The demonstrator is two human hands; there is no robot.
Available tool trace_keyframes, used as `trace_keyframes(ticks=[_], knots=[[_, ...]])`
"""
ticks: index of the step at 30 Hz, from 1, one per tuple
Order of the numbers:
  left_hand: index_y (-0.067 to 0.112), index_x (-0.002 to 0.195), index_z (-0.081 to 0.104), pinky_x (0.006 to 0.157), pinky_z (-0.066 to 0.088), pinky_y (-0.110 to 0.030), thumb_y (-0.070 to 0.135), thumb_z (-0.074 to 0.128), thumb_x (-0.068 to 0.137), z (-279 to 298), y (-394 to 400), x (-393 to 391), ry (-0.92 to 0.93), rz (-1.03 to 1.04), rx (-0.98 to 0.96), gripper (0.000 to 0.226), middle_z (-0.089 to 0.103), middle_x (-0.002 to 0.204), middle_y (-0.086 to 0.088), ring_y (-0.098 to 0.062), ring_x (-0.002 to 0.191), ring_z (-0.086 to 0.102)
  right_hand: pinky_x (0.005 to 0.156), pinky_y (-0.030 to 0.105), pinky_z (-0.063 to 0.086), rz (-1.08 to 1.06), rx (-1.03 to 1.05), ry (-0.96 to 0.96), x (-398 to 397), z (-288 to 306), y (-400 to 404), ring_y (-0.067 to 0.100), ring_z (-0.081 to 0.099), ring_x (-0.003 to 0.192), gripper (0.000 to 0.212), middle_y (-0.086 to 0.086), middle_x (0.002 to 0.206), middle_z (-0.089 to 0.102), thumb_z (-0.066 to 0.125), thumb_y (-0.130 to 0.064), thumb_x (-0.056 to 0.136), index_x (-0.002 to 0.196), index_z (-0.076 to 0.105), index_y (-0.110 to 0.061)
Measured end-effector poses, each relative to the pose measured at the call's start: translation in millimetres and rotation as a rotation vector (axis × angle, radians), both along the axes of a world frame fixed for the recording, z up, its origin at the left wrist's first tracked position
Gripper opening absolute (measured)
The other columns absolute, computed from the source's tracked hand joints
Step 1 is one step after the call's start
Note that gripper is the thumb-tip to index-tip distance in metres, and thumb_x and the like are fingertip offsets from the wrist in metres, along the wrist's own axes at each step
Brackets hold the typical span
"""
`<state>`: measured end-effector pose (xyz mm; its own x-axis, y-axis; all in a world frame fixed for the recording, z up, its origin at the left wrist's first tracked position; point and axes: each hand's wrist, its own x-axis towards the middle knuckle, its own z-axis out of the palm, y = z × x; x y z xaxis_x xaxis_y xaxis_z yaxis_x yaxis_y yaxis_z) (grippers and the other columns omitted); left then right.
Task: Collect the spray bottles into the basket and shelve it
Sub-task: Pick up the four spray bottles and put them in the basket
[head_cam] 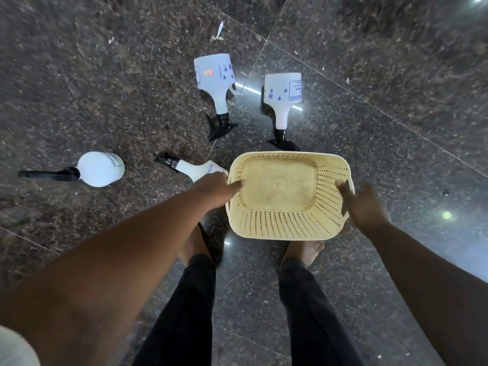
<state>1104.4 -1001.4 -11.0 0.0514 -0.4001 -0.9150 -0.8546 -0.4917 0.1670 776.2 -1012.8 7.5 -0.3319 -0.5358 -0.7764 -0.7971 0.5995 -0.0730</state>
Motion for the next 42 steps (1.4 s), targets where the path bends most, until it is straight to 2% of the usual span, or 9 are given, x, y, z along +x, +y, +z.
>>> trace_keyframes(ticks=[3, 6, 9, 15, 20, 24, 29, 33, 42], knots=[[0.017, 0.079, 0.055, 0.054, 0.033, -0.028, 0.066, 0.029, 0.089, 6.2, -18.0, 1.7, -0.098, 0.111, -0.241, 0.056, 0.061, 0.073, -0.004, -0.019, 0.063, 0.051, 0.083, 0.046, 0.046, 0.034, -0.349, 0.075, 10.2, 6.6, -30.2, 0.039, 0.058, 0.103, 0.069, 0.019, 0.116, 0.06, 0.041, -0.073, 0.079, 0.117, 0.046, -0.016], [0.017, 0.103, 0.056, 0.057, 0.038, -0.03, 0.042, 0.043, 0.093, -0.3, -42.7, 15.3, -0.12, 0.18, -0.39, 0.03, 0.065, 0.086, -0.004, -0.024, 0.074, 0.058, 0.083, 0.042, 0.048, 0.246, -0.432, -0.029, 33.1, 3.6, -64.0, 0.036, 0.06, 0.102, 0.04, 0.015, 0.117, 0.061, 0.052, -0.043, 0.086, 0.121, 0.049, -0.022], [0.021, 0.137, 0.04, 0.08, 0.052, -0.045, 0.024, 0.053, 0.089, -17.5, -63.7, 32.8, -0.123, 0.003, -0.422, 0.049, 0.061, 0.119, -0.013, -0.034, 0.104, 0.059, 0.085, 0.041, 0.05, 0.472, -0.345, -0.185, 64.3, -9.1, -95.3, 0.035, 0.062, 0.103, 0.037, 0.012, 0.123, 0.06, 0.05, -0.03, 0.089, 0.126, 0.049, -0.032], [0.033, 0.149, 0.02, 0.105, 0.034, -0.055, 0.024, 0.057, 0.089, -66.2, -84.3, 43.7, -0.27, -0.464, -0.411, 0.071, 0.032, 0.151, -0.017, -0.043, 0.134, 0.034, 0.105, 0.04, 0.042, 0.781, 0.101, -0.219, 119.3, -66.3, -133.0, 0.029, 0.052, 0.125, 0.054, 0.007, 0.14, 0.053, 0.056, -0.032, 0.089, 0.14, 0.042, -0.037], [0.034, 0.149, 0.014, 0.105, 0.031, -0.052, 0.035, 0.056, 0.089, -100.5, -91.9, 32.3, -0.346, -0.559, -0.394, 0.073, 0.035, 0.148, -0.022, -0.042, 0.132, 0.037, 0.107, 0.037, 0.035, 0.977, 0.228, -0.138, 139.2, -95.3, -153.1, 0.031, 0.042, 0.132, 0.071, 0.01, 0.148, 0.044, 0.071, -0.029, 0.08, 0.144, 0.039, -0.029], [0.028, 0.144, 0.026, 0.097, 0.037, -0.047, 0.032, 0.06, 0.087, -110.9, -92.5, 27.7, -0.431, -0.711, -0.505, 0.067, 0.048, 0.131, -0.024, -0.04, 0.121, 0.046, 0.099, 0.037, 0.041, 1.133, 0.246, -0.039, 149.8, -103.8, -149.5, 0.03, 0.05, 0.121, 0.054, 0.009, 0.137, 0.052, 0.063, -0.024, 0.085, 0.136, 0.047, -0.023], [0.022, 0.126, 0.039, 0.092, 0.037, -0.046, 0.011, 0.054, 0.085, -99.0, -92.2, 31.4, -0.479, -0.76, -0.522, 0.045, 0.055, 0.118, -0.024, -0.039, 0.112, 0.049, 0.08, 0.037, 0.042, 1.147, 0.056, 0.113, 135.4, -90.6, -142.4, 0.032, 0.059, 0.101, 0.04, 0.011, 0.114, 0.059, 0.058, -0.029, 0.085, 0.122, 0.043, -0.027], [0.019, 0.115, 0.045, 0.093, 0.037, -0.048, 0.008, 0.056, 0.081, -74.2, -89.1, 50.2, -0.499, -0.646, -0.645, 0.037, 0.059, 0.112, -0.027, -0.042, 0.109, 0.051, 0.074, 0.047, 0.049, 0.84, -0.267, -0.002, 116.5, -58.3, -143.7, 0.047, 0.06, 0.094, 0.04, 0.022, 0.112, 0.051, 0.053, -0.014, 0.087, 0.119, 0.038, -0.031], [0.016, 0.135, 0.038, 0.091, 0.049, -0.052, 0.033, 0.042, 0.095, 88.4, -107.4, 47.3, -0.06, 0.234, -0.521, 0.044, 0.06, 0.119, -0.023, -0.044, 0.106, 0.058, 0.07, 0.032, 0.038, 0.229, -0.591, -0.193, 60.6, 70.0, -103.2, 0.04, 0.061, 0.09, 0.03, 0.022, 0.109, 0.063, 0.046, -0.029, 0.088, 0.117, 0.045, -0.031]])
